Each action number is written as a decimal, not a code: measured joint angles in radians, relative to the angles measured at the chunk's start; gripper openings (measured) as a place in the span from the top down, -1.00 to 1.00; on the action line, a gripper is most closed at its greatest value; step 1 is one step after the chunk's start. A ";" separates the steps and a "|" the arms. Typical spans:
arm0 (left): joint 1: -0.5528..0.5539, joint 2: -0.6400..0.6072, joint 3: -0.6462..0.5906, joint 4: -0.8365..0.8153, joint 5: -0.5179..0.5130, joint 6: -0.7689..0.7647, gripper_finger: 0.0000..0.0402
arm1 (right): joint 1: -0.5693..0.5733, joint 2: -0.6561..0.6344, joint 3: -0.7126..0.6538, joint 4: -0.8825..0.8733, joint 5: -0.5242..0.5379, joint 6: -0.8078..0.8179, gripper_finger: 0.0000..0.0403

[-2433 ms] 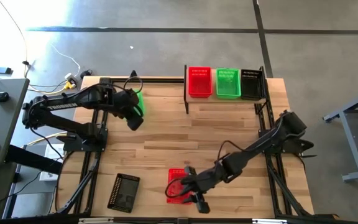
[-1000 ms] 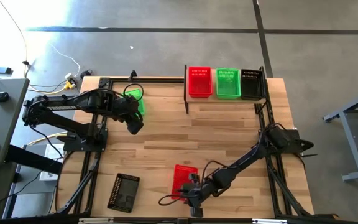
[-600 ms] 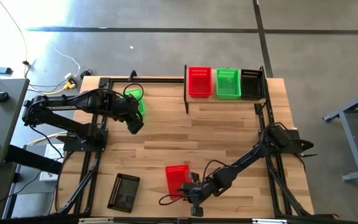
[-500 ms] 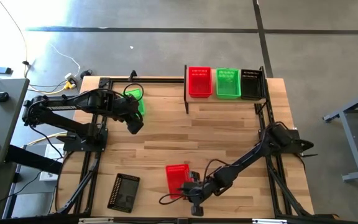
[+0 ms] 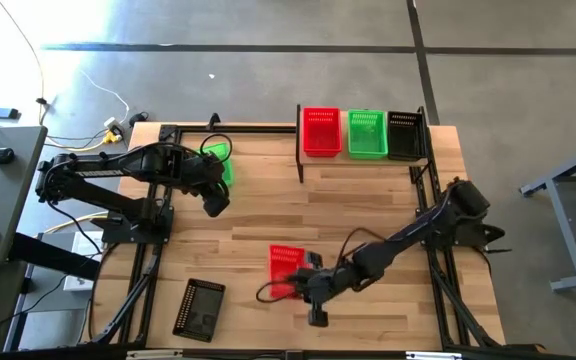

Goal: Stack baskets on shelf by color
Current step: Stack the red bin on top of the red bin

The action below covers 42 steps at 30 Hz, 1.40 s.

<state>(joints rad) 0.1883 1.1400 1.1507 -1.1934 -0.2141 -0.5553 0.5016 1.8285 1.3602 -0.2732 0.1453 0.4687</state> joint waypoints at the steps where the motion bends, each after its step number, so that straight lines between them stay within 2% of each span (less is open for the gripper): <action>1: 0.000 0.000 0.000 0.000 -0.002 0.011 0.23 | -0.012 -0.016 0.000 -0.009 0.004 -0.015 1.00; 5: 0.000 0.000 0.000 0.000 -0.019 0.028 0.23 | -0.065 -0.079 0.000 -0.057 0.022 -0.069 1.00; 16: 0.001 0.000 0.000 0.004 -0.022 0.062 0.23 | -0.222 -0.256 0.000 -0.105 0.158 -0.289 1.00; 25: 0.001 0.000 0.000 0.016 -0.025 0.084 0.23 | -0.381 -0.329 0.000 -0.114 0.264 -0.505 1.00; 37: 0.001 0.000 0.000 0.017 -0.025 0.114 0.23 | -0.585 -0.351 0.004 -0.265 0.212 -0.679 1.00; 42: 0.001 0.000 0.000 0.022 -0.025 0.049 0.23 | -0.653 -0.354 0.103 -0.444 0.150 -0.766 1.00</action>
<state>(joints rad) 0.1894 1.1400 1.1507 -1.1713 -0.2391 -0.5058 -0.1517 1.4742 1.4628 -0.7170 0.2956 -0.2969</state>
